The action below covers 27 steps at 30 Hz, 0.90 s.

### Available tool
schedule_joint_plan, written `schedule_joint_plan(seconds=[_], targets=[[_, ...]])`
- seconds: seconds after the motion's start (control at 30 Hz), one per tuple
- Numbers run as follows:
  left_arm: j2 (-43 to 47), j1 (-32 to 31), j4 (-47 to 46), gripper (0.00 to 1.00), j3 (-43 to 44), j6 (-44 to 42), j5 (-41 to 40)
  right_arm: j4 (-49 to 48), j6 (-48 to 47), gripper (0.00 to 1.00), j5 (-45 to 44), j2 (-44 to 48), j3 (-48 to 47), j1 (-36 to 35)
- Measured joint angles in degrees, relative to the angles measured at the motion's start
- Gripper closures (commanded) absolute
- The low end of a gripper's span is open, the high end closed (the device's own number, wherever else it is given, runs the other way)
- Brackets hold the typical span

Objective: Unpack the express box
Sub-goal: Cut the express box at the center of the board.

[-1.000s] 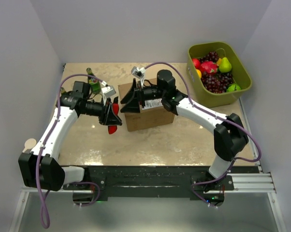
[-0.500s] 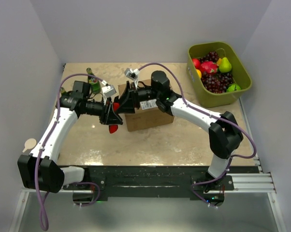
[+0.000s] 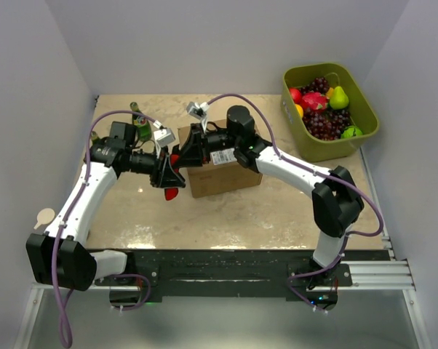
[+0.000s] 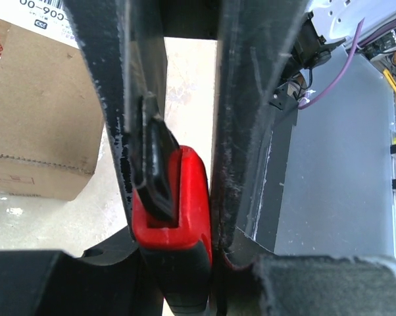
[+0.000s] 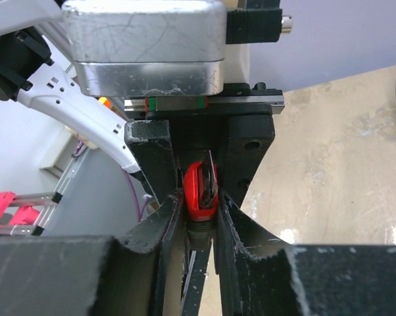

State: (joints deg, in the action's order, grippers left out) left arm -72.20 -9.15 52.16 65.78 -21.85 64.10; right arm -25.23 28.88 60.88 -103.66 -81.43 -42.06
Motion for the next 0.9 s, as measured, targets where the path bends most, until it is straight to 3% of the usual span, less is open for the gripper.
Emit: schedule_joint_plan(seconds=[0.03, 0.07, 0.2, 0.23, 0.27, 0.37, 0.6, 0.8, 0.9], targets=[[0.0, 0.0, 0.0, 1.00, 0.0, 0.0, 0.0, -0.1, 0.1, 1.00, 0.0, 0.0, 0.0, 0.0], [0.0, 0.0, 0.0, 0.77, 0.0, 0.0, 0.0, -0.1, 0.1, 1.00, 0.0, 0.0, 0.0, 0.0], [0.0, 0.0, -0.2, 0.42, 0.0, 0.5, -0.8, 0.1, -0.4, 1.00, 0.2, 0.0, 0.0, 0.1], [0.0, 0.0, -0.6, 0.17, 0.0, 1.1, -1.3, 0.3, -0.6, 1.00, 0.1, 0.0, 0.0, 0.1], [0.0, 0.0, -1.1, 0.01, 0.0, 1.9, -2.2, 0.7, -0.7, 1.00, 0.0, 0.1, 0.0, 0.1], [0.7, 0.0, -5.4, 0.00, -0.8, 7.5, -5.2, 2.0, 0.6, 1.00, -3.1, 1.4, 0.9, 1.0], [9.2, 0.7, -29.4, 0.00, -11.1, 29.2, -6.9, 9.4, 4.9, 1.00, -12.8, 7.8, 1.3, 8.5], [3.0, 1.6, -59.7, 0.03, -15.4, 50.7, -1.5, 9.7, 6.9, 1.00, -15.2, 8.4, 0.5, 10.1], [-0.7, 1.3, -75.4, 0.10, -17.5, 61.6, 1.2, 10.7, 6.7, 1.00, -15.2, 8.4, 0.5, 9.6]])
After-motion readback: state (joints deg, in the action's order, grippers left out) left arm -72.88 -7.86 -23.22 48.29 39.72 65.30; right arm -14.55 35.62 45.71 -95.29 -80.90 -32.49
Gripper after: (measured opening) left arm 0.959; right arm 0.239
